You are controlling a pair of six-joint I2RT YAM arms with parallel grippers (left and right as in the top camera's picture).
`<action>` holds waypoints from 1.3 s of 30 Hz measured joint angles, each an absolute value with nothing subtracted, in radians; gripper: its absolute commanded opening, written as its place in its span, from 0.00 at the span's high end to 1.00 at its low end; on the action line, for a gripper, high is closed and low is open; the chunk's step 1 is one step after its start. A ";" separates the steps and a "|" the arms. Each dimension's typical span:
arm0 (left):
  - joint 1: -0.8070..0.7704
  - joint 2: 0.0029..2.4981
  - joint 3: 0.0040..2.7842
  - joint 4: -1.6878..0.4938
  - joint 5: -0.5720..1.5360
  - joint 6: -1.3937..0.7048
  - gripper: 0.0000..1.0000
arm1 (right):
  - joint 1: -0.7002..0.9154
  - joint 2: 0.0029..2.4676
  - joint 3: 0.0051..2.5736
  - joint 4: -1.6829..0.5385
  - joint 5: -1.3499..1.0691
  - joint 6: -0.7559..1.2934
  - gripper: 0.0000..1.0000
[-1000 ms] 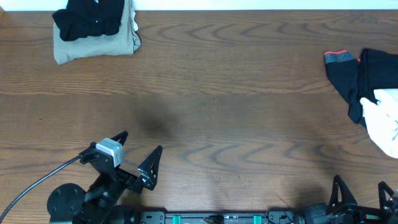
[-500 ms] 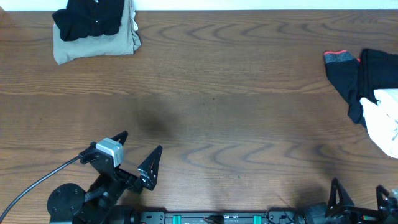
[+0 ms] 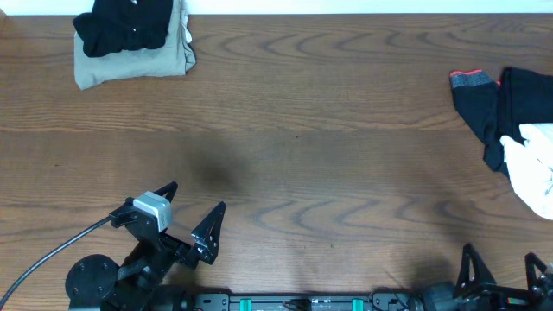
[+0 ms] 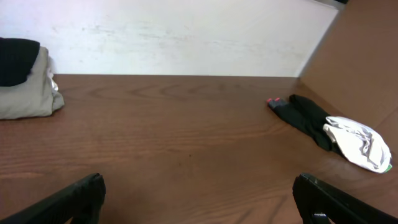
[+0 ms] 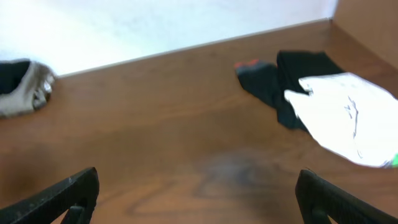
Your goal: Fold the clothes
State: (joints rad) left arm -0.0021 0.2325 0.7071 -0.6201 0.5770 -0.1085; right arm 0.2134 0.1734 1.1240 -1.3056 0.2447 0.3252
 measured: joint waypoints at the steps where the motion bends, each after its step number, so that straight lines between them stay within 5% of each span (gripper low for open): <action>1: -0.002 0.233 0.707 -0.620 0.577 -0.109 0.02 | 0.213 0.173 1.122 -1.285 0.245 0.325 0.01; 15: -0.002 0.233 0.707 -0.619 0.577 -0.109 0.02 | -0.038 0.171 0.860 -0.850 0.130 0.140 0.01; 26: -0.002 0.233 0.707 -0.620 0.577 -0.109 0.02 | -0.047 0.079 0.486 -0.338 -0.027 0.109 0.01; 39: -0.002 0.233 0.707 -0.620 0.577 -0.109 0.02 | -0.047 0.013 0.237 -0.038 -0.121 0.109 0.01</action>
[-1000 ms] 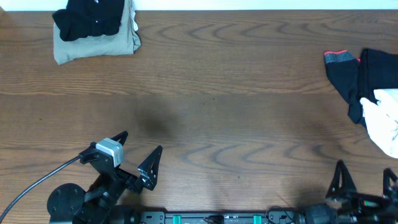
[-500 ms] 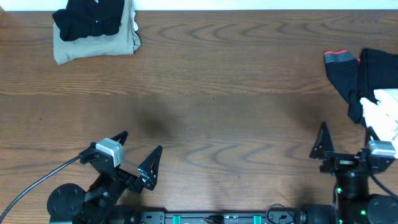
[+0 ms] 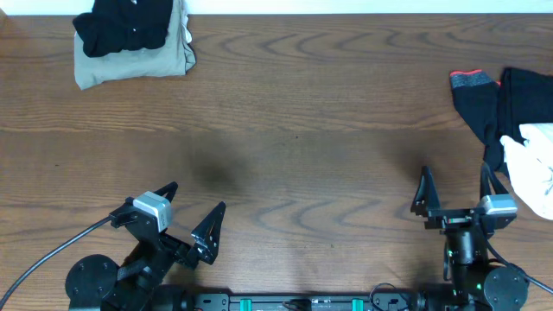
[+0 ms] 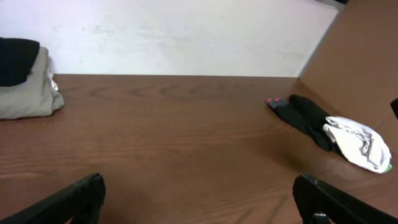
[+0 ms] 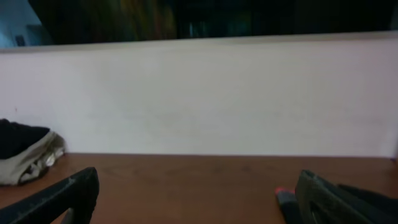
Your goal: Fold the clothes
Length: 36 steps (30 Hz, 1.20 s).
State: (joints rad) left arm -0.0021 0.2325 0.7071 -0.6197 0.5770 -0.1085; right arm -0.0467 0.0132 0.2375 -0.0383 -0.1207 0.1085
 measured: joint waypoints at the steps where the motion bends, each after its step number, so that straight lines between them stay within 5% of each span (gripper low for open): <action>1: -0.002 0.233 0.707 -0.620 0.577 -0.109 0.02 | -0.047 0.012 0.220 -0.007 -0.124 0.109 0.01; 19: -0.002 0.233 0.707 -0.620 0.577 -0.109 0.02 | -0.047 0.012 0.009 0.311 -0.158 0.109 0.01; 36: -0.002 0.233 0.707 -0.620 0.577 -0.109 0.02 | -0.049 0.012 0.007 -0.056 -0.159 0.050 0.01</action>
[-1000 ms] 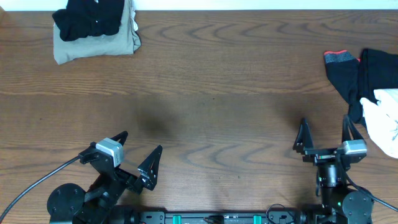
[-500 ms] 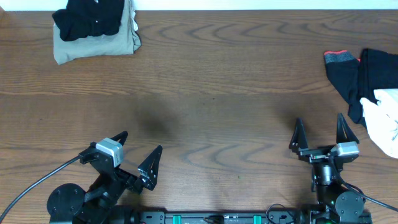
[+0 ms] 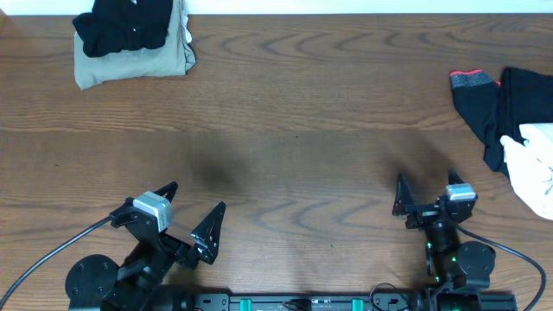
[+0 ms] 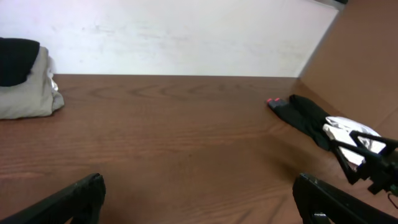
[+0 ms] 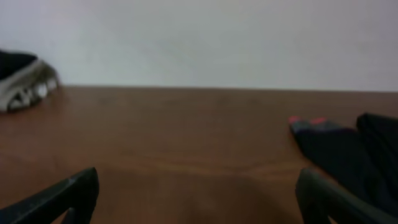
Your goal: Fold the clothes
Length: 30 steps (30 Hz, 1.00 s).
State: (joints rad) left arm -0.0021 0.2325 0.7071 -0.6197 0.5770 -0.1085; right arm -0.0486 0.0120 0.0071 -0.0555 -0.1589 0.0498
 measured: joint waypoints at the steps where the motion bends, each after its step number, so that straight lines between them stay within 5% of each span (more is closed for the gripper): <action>1: -0.002 0.233 0.707 -0.620 0.577 -0.109 0.02 | -0.049 0.012 0.007 -0.056 -0.159 0.039 0.01; 30: -0.002 0.233 0.707 -0.620 0.577 -0.109 0.02 | -0.049 0.012 0.007 -0.056 -0.162 0.006 0.01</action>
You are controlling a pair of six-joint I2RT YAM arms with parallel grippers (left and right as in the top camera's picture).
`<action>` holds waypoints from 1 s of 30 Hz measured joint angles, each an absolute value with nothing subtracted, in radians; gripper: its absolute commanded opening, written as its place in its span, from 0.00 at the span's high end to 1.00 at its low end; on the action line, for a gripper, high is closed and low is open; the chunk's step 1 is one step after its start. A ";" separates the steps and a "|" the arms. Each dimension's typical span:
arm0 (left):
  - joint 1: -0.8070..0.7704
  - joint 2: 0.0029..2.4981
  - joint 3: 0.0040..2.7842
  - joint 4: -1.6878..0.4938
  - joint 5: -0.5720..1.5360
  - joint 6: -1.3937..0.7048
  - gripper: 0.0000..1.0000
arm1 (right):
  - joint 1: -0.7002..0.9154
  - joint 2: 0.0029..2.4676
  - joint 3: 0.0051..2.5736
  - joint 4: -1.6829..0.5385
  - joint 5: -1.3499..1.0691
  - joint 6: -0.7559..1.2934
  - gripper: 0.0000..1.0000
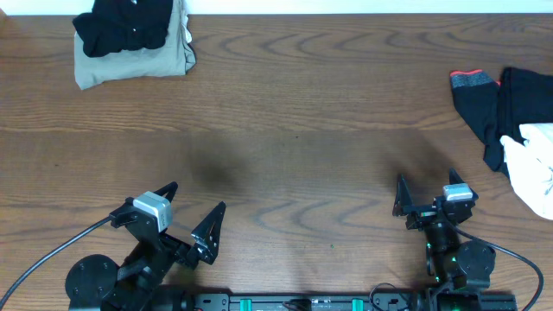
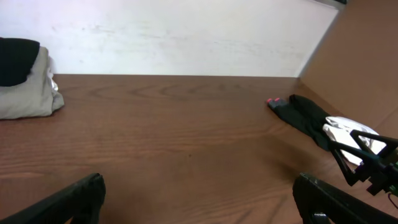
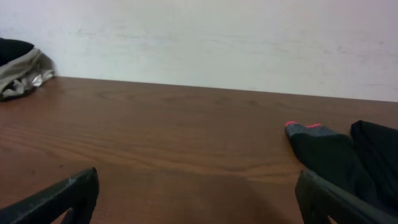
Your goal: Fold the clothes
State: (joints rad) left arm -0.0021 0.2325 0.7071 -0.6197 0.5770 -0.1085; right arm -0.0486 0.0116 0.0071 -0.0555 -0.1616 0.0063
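Note:
A folded pile, a black garment on a khaki one [image 1: 134, 39], lies at the far left corner. An unfolded heap sits at the right edge: a black garment [image 1: 497, 99] with a red-trimmed grey piece [image 1: 473, 80] and a white garment [image 1: 536, 164]. My left gripper [image 1: 197, 197] is open near the front left, over bare wood. My right gripper [image 1: 424, 181] is open near the front right, a short way left of the heap. Both wrist views show wide-apart fingers, left [image 2: 199, 199] and right [image 3: 198, 196], with nothing between them.
The brown wooden table [image 1: 294, 130] meets a white wall [image 2: 174, 37] at the back. A brown side panel [image 2: 367, 56] stands at the right. The left arm's black cable [image 1: 52, 250] trails off the front left edge.
My right gripper has barely shifted, and its view is now steady and sharp where it was blurred. The left arm and both clothes piles are as they were.
At first my right gripper sat at the table's front right corner, open. Then it stood further forward beside the heap with its camera tipped up at the wall. Later it was a little further left, where it stays. The left gripper stayed open and still throughout.

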 measured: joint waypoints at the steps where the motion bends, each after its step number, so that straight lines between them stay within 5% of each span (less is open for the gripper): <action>1: -0.002 0.233 0.707 -0.620 0.577 -0.109 0.02 | -0.049 0.012 0.007 -0.056 -0.162 0.007 0.01; 18: -0.002 0.231 0.693 -0.616 0.535 -0.157 0.02 | -0.049 0.012 0.007 -0.056 -0.162 0.006 0.01; 30: -0.014 0.078 0.379 -0.175 0.300 -0.288 0.02 | -0.049 0.012 0.007 -0.056 -0.162 0.007 0.01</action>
State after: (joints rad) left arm -0.0143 0.0784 0.3794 -0.1749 0.2996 -0.2878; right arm -0.0486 0.0116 0.0071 -0.0559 -0.1616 0.0067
